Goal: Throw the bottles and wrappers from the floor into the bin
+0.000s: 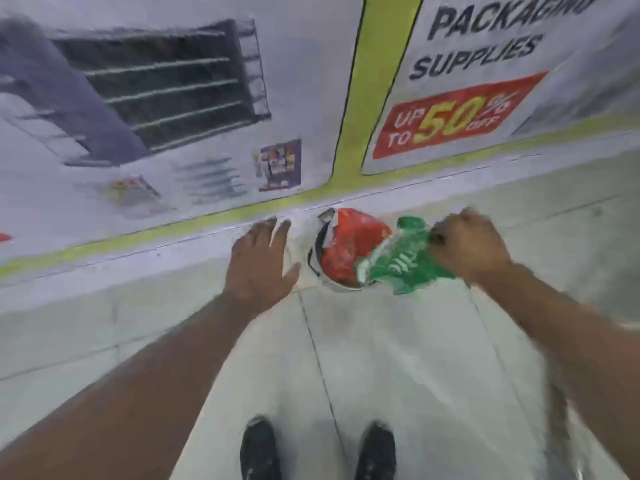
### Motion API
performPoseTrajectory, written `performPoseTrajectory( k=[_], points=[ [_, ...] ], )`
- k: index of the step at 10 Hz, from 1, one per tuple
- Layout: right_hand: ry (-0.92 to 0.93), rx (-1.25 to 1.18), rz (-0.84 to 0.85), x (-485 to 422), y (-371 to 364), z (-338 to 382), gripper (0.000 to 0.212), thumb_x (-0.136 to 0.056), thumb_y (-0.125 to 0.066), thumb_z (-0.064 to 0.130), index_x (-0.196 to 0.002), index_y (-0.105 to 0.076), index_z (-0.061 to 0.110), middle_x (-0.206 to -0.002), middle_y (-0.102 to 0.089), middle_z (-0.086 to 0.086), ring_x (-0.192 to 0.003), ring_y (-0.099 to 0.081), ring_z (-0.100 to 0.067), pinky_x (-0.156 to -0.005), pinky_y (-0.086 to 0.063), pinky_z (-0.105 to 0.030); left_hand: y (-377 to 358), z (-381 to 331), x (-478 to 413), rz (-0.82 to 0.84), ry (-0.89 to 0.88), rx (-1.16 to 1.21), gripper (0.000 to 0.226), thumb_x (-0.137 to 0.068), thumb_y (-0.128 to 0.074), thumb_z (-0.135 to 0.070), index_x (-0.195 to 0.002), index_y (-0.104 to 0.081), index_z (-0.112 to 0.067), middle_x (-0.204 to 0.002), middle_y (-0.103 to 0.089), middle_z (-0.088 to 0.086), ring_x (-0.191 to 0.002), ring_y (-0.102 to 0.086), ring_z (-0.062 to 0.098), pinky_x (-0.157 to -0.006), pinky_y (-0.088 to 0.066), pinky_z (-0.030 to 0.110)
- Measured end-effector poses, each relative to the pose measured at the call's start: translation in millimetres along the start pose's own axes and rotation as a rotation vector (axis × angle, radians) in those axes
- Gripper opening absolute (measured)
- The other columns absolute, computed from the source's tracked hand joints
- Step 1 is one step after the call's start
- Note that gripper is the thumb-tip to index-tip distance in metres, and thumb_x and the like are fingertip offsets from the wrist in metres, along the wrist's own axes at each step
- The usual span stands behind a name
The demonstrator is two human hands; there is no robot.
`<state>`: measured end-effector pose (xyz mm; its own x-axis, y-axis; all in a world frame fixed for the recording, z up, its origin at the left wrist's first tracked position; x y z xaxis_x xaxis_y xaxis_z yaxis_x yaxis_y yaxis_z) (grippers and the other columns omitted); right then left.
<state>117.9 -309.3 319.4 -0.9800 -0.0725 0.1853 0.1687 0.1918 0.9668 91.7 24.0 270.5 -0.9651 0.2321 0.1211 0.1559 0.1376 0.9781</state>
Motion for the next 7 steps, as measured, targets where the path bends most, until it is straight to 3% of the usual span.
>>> performPoseTrajectory(
  k=[1, 3, 4, 5, 6, 7],
  points=[
    [0.022, -0.042, -0.037, -23.7, 22.6, 13.4, 0.023, -0.073, -0.058, 0.032, -0.081, -0.072, 0.016, -0.075, -0.067, -0.011, -0.084, -0.057, -0.033, -0.073, -0.050, -0.036, 11.1, 3.7, -6.9, -0.013, -0.003, -0.020, 0.078, -0.083, -0.054, -0.052, -0.146, -0.026, -0.015, -0.151, -0.036, 0.013, -0.135, -0.034, 0.035, -0.103, -0.036, 0.048],
    [0.060, 0.000, -0.025, -66.2, -2.6, 58.5, 0.019, -0.077, -0.060, 0.031, -0.084, -0.071, 0.017, -0.080, -0.069, -0.010, -0.087, -0.057, -0.032, -0.076, -0.046, -0.037, -10.0, 20.1, -4.8, 0.009, 0.006, -0.025, 0.079, -0.083, -0.052, -0.053, -0.147, -0.020, -0.019, -0.155, -0.030, 0.010, -0.139, -0.028, 0.032, -0.110, -0.031, 0.047],
    [0.048, 0.003, 0.048, -82.4, -40.9, 85.9, 0.020, -0.077, -0.057, 0.022, -0.090, -0.070, 0.016, -0.086, -0.069, -0.009, -0.090, -0.057, -0.031, -0.078, -0.045, -0.038, -30.3, 31.8, 0.0, 0.062, 0.019, -0.044, 0.079, -0.086, -0.046, -0.055, -0.149, -0.013, -0.020, -0.158, -0.022, 0.009, -0.142, -0.021, 0.030, -0.113, -0.027, 0.047],
    [0.024, 0.005, 0.150, -82.7, -75.1, 106.8, 0.031, -0.080, -0.061, 0.025, -0.109, -0.062, 0.017, -0.102, -0.066, -0.005, -0.101, -0.056, -0.028, -0.085, -0.045, -0.040, -42.1, 35.3, 9.2, 0.115, 0.074, -0.033, 0.079, -0.087, -0.042, -0.057, -0.149, -0.008, -0.022, -0.160, -0.015, 0.006, -0.144, -0.016, 0.028, -0.115, -0.023, 0.047],
    [0.017, -0.020, 0.126, -90.1, -80.9, 108.3, 0.040, -0.077, -0.065, 0.031, -0.114, -0.057, 0.019, -0.108, -0.060, -0.004, -0.102, -0.054, -0.029, -0.084, -0.044, -0.040, -36.7, 36.4, 6.9, 0.135, 0.062, -0.032, 0.080, -0.087, -0.042, -0.057, -0.150, -0.007, -0.022, -0.161, -0.013, 0.006, -0.144, -0.015, 0.028, -0.115, -0.022, 0.048],
    [0.052, 0.003, 0.079, -91.5, -60.1, 106.1, 0.036, -0.075, -0.065, 0.030, -0.108, -0.058, 0.019, -0.107, -0.060, -0.004, -0.100, -0.055, -0.030, -0.083, -0.045, -0.040, -15.6, 33.2, -2.5, 0.126, 0.061, -0.073, 0.081, -0.087, -0.042, -0.057, -0.150, -0.006, -0.023, -0.161, -0.013, 0.006, -0.145, -0.014, 0.028, -0.114, -0.021, 0.047]
  ],
)
Point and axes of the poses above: each hand's wrist, its own x-axis away from the middle knuckle, its own y-axis out of the back of the hand, z = x × y, the point moved 1 cm from there along -x, towards the middle knuckle
